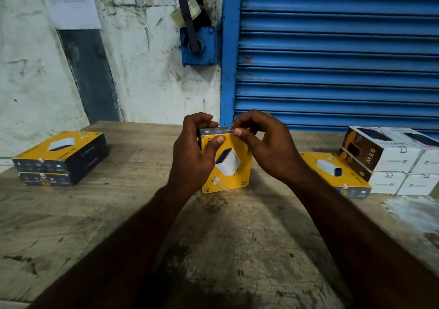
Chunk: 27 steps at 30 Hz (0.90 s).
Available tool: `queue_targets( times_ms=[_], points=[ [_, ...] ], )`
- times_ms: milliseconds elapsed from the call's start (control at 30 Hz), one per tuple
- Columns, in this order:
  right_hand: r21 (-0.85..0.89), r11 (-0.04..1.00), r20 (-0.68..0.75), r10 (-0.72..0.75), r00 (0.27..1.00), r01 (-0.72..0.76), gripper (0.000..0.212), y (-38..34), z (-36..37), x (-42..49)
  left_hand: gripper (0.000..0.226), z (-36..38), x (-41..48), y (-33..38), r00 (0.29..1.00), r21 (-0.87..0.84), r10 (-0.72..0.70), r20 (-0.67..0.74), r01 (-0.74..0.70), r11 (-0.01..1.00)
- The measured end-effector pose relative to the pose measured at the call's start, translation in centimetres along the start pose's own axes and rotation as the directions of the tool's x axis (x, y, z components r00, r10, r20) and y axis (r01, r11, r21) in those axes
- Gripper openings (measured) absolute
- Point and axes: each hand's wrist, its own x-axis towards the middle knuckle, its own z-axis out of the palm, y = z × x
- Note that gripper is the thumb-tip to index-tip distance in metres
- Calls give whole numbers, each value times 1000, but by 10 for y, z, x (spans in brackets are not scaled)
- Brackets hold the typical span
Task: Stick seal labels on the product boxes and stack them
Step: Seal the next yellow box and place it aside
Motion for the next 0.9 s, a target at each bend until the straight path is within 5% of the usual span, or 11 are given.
queue_targets(
  times_ms=[333, 633, 900],
  points=[
    [-57, 998, 11, -6, 1000, 7, 33, -4, -1, -2, 39, 0, 0, 1, 1000, 5, 8, -1, -8, 1000],
    [38, 997, -37, 75, 996, -74, 4, -2, 3, 0, 33, -1, 1, -2, 1000, 32, 31, 2, -31, 999],
    [-13, 982, -5, 189, 982, -189, 22, -6, 1, 4, 30, -1, 1, -4, 999, 42, 52, 3, -52, 998]
  ],
)
